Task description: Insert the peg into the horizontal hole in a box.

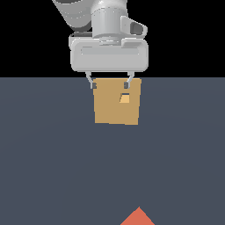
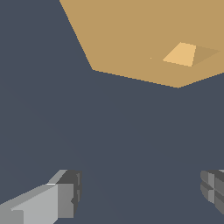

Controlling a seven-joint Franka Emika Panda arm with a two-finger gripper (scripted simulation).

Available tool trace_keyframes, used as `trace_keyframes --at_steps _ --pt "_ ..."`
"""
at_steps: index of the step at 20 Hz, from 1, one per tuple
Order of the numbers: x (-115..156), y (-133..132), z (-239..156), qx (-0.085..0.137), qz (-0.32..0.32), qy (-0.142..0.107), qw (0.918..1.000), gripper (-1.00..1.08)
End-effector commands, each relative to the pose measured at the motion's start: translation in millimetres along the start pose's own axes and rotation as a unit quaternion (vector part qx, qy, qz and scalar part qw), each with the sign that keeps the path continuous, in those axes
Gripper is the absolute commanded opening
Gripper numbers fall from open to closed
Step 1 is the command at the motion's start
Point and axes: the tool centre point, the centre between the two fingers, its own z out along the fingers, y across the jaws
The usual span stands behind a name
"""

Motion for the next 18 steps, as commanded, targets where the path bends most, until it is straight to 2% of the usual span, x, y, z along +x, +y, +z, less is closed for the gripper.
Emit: trace_keyframes --at_steps 1,6,11,14,18 --pt "0.0 0.0 0.0 0.0 0.0 0.0 1.0 1.0" --pt "-14.1 3.3 4.6 0.0 0.021 0.0 0.9998 1.0" --pt "-60.4 10.0 19.3 0.0 0.089 0.0 0.996 1.0" --pt "-105.5 10.2 33.4 0.001 0.155 0.0 0.9879 1.0" --pt "-168.6 0.2 53.4 0.001 0.247 0.001 0.9691 1.0"
